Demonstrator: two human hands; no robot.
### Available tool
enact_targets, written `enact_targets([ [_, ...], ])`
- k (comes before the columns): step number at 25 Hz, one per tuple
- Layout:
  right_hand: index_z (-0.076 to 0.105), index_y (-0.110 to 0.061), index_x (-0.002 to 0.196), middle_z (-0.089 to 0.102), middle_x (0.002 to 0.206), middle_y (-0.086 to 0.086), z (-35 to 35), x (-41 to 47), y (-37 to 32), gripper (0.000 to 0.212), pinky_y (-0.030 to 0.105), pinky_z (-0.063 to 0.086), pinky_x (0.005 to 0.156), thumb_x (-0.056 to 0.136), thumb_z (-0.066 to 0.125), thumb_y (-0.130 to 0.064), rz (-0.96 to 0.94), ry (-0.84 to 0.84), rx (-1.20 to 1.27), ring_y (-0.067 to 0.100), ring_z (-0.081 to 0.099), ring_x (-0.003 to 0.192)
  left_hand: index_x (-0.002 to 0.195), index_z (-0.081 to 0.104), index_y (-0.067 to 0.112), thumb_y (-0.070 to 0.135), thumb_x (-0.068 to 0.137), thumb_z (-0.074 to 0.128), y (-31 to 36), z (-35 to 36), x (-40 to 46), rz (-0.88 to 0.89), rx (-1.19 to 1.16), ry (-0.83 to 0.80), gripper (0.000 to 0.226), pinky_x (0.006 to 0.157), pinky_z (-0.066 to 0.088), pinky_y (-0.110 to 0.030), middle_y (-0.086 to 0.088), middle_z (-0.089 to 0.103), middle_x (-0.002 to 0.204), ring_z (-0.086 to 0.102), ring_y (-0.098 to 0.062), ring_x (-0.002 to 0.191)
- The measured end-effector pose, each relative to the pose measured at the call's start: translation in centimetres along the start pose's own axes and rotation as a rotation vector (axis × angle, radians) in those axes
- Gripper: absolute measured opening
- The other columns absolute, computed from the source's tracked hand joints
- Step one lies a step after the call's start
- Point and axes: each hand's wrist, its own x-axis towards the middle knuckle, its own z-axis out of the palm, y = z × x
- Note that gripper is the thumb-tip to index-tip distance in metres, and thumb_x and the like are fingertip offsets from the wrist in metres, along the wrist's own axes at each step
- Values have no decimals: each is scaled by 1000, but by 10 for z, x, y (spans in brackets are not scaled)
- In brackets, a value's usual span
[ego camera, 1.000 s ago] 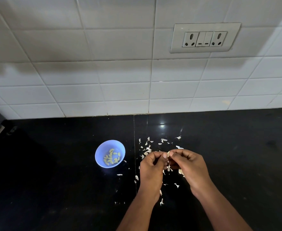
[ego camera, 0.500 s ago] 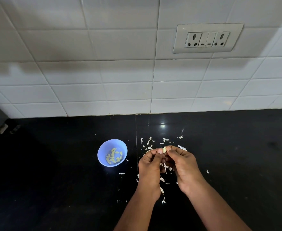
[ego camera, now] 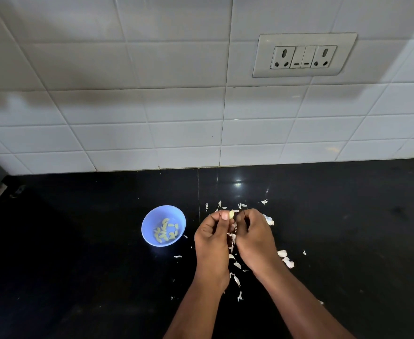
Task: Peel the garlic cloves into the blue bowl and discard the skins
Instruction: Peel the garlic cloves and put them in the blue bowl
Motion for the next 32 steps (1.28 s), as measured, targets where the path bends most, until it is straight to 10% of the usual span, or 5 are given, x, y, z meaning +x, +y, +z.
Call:
enact_targets([
  [5,78,-25,84,74,79,-13,-23,2,10,10,9,45,65,91,78,-19,-70,56,-13,-1,67,76,92,79,17,22,94,73,13,3,8,-8,-144,-9,8,56,41,-24,-3,70,89,58,-9,71],
  [11,76,-27,74,73,68,-4,-51,8,-3,17,34,52,55,85,84,-36,-15,96,14,11,64,52,100,76,11,10,83,82,4,0,3,-116,-121,-39,19,61,45,-27,-6,71,97,60,-12,77],
  [15,77,-38,93,78,82,-9,-50,6,2,16,49,64,73,100,69,-26,-9,4,39,16,76,71,102,78,9,7,86,81,1,3,4,-112,-114,-20,16,63,46,-28,-6,71,93,60,-12,74],
  [23,82,-14,102,81,99,6,-40,-10,-7,13,40,59,91,96,72,-19,88,-97,559,21,77,100,95,75,11,5,88,81,-4,8,-3,-88,-79,-1,11,70,49,-32,-5,76,90,68,-13,79],
  [32,71,-1,108,80,98,10,-32,-15,-7,12,30,58,62,100,65,-9,221,-80,691,15,76,80,104,71,4,5,92,76,-4,1,-1,-110,-106,88,13,68,52,-31,-12,79,94,68,-20,78],
])
